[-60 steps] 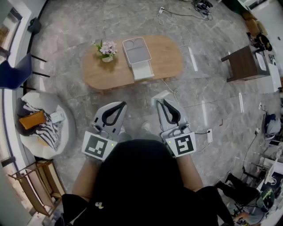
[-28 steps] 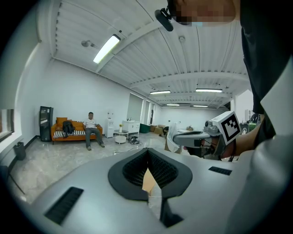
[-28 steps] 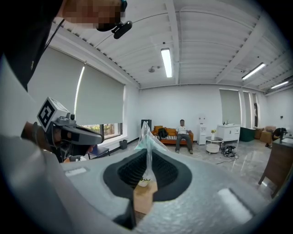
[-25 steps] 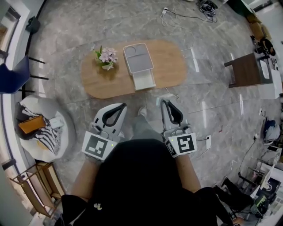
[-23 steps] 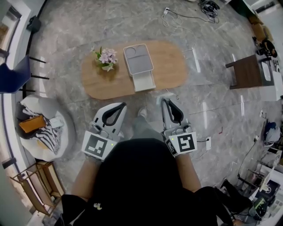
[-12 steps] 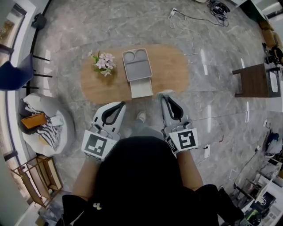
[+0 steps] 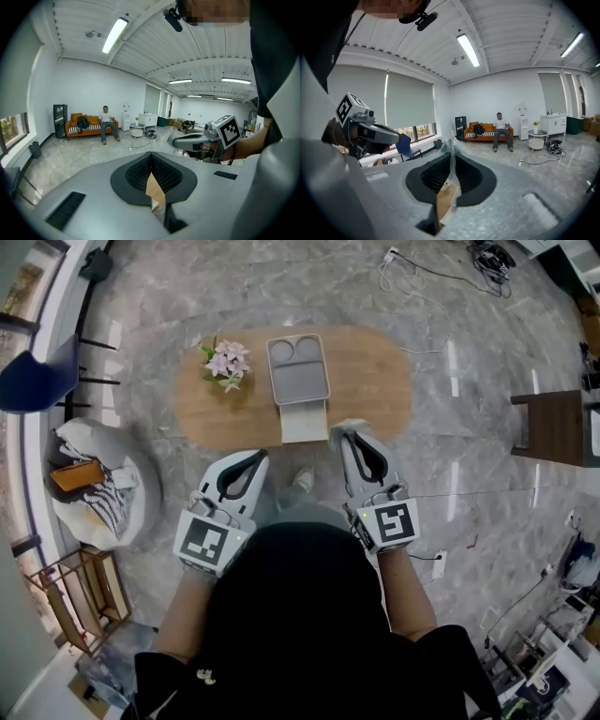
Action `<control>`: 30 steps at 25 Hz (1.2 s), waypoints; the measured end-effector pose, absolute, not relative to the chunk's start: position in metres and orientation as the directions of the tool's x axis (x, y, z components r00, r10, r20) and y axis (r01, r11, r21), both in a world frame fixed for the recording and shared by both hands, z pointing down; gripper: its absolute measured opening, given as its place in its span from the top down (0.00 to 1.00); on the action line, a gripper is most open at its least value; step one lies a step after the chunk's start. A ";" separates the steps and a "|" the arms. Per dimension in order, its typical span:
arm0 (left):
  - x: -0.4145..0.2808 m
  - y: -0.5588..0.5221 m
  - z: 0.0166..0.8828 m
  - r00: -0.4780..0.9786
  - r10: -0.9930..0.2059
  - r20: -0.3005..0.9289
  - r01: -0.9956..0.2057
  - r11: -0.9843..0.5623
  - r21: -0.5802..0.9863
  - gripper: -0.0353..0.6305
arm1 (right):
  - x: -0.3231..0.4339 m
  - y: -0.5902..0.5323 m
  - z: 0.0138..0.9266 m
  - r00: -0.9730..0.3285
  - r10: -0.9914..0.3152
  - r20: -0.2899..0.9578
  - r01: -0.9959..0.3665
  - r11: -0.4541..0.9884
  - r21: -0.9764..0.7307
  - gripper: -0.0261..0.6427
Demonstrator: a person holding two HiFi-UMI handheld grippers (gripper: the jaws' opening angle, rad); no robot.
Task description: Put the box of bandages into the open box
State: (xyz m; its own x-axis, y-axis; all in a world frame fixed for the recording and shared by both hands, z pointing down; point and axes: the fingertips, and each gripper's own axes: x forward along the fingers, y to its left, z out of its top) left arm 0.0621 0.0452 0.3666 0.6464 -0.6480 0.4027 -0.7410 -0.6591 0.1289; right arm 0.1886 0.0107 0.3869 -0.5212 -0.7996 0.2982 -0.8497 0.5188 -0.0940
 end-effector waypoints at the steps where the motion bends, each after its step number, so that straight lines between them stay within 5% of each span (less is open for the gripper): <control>1: 0.062 0.044 0.367 0.642 -0.648 0.411 -0.746 -0.651 0.139 0.93 | 0.186 0.009 0.390 -0.531 -0.793 0.298 -0.843 0.529 -0.094 0.92; 30: -0.030 -0.016 0.434 0.669 -0.553 0.496 -0.691 -0.708 0.143 0.93 | 0.100 -0.056 0.602 -0.499 -0.593 0.632 -0.829 0.538 -0.150 0.92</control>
